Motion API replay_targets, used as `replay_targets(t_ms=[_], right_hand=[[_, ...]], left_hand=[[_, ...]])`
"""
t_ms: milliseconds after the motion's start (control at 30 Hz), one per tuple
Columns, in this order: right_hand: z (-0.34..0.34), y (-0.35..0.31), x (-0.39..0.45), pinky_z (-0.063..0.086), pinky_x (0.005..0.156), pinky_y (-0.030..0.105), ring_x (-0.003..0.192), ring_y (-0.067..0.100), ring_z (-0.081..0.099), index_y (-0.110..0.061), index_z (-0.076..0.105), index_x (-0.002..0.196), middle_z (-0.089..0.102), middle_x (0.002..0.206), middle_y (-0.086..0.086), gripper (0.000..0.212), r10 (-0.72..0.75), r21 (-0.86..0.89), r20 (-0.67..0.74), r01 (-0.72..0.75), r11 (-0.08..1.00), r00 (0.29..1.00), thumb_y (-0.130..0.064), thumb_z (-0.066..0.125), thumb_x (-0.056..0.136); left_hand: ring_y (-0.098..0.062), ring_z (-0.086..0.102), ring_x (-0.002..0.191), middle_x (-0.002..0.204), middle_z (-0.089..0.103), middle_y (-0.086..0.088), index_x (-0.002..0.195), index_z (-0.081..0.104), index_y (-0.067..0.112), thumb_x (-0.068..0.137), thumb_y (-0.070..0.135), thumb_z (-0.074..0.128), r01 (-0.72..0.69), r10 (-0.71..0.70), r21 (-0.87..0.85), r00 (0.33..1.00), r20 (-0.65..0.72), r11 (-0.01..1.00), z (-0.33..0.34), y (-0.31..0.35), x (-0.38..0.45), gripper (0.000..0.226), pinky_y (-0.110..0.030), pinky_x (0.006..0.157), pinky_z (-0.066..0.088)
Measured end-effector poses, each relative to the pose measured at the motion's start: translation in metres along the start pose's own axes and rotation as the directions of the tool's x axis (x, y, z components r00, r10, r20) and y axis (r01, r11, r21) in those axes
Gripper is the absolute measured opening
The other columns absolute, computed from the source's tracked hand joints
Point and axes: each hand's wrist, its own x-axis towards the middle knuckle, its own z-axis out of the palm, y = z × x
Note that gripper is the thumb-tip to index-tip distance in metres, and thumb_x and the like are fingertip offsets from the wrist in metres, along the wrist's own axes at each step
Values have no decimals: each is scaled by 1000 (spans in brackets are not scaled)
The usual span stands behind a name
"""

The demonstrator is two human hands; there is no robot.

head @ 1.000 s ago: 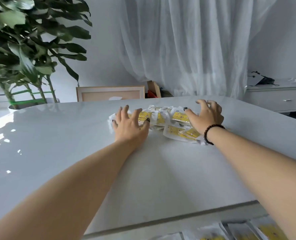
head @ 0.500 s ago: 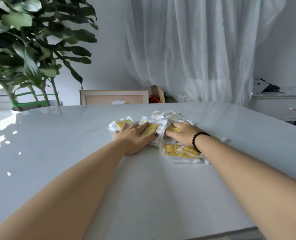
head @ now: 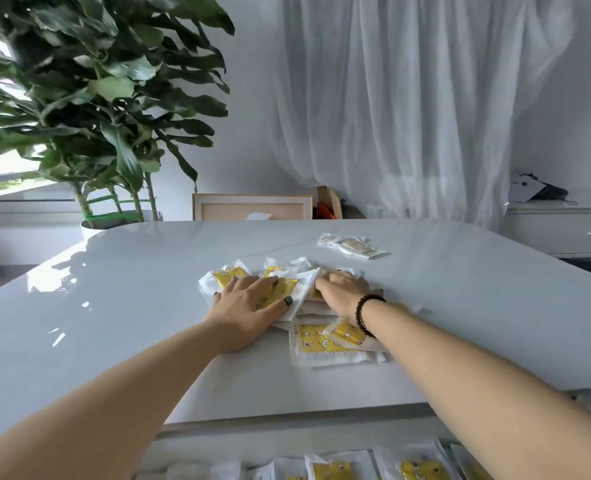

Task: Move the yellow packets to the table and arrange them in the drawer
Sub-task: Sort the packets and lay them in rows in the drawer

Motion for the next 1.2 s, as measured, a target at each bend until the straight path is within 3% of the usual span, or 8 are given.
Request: replay_targets(t_ms=[100, 200, 433, 600, 900, 1000, 1100, 1200], right_hand=[[-14, 1, 15, 33, 101, 45, 114, 26, 48, -35, 63, 101, 55, 118, 2, 39, 15, 210, -293, 49, 976, 956, -48, 33, 79], [-37, 10, 53, 38, 102, 40, 124, 24, 41, -19, 55, 119, 44, 130, 5, 32, -57, 15, -429, 71, 997, 902, -31, 48, 90], [-26, 15, 171, 28, 111, 42, 138, 30, 23, -31, 36, 142, 27, 150, 5, 64, 7, -204, -177, -43, 978, 984, -55, 51, 85], [8, 10, 209, 0, 116, 55, 147, 26, -7, -44, 11, 149, -5, 159, -12, 88, 55, -453, 66, -19, 891, 996, -85, 28, 73], [-8, 3, 182, -1, 119, 49, 148, 19, -4, -40, 17, 149, -2, 160, -12, 106, 57, -504, 188, 47, 863, 981, -97, 13, 60], [-19, 6, 156, -1, 119, 45, 148, 15, -2, -37, 17, 150, 2, 160, -8, 85, 79, -513, 235, 55, 857, 969, -82, 12, 79], [-27, 9, 127, 5, 120, 42, 148, 19, 5, -30, 15, 152, 4, 161, -2, 74, 137, -494, 258, 8, 870, 956, -70, 16, 90], [-38, 10, 96, 17, 118, 40, 146, 24, 17, -24, 20, 151, 12, 160, 4, 72, 232, -476, 239, -94, 874, 943, -66, 20, 93]], left_hand=[[-21, 29, 128, 129, 38, 6, 121, 52, 41, 66, 74, 29, -67, 36, -167, 983, -180, 984, 0, -11, 11, 68, -40, 109, 26], [-18, 30, 125, 119, 38, 10, 112, 55, 36, 70, 73, 30, -115, 64, -166, 956, -287, 979, -6, -29, 33, 61, -34, 101, 30], [-11, 28, 133, 135, 41, 14, 127, 49, 43, 69, 77, 22, -211, 184, -149, 967, -177, 966, -7, -60, 77, 72, -29, 105, 27], [-9, 38, 129, 135, 41, 19, 126, 47, 49, 73, 78, 22, -258, 249, -113, 965, -86, 960, -4, -63, 73, 66, -38, 111, 30], [-11, 42, 126, 135, 45, 14, 124, 54, 37, 76, 73, 25, -267, 250, -122, 958, -139, 956, -10, -57, 64, 66, -37, 109, 32], [-7, 47, 120, 126, 51, 17, 117, 60, 34, 81, 67, 33, -239, 198, -218, 961, -196, 946, -14, -55, 55, 56, -31, 102, 38], [-13, 52, 113, 118, 56, 11, 111, 63, 29, 76, 68, 27, -168, 107, -244, 964, -243, 955, -17, -53, 40, 63, -38, 98, 43], [-17, 47, 121, 127, 53, 6, 119, 59, 27, 78, 64, 27, -88, 51, -181, 978, -200, 980, -20, -40, 15, 63, -36, 103, 35]])
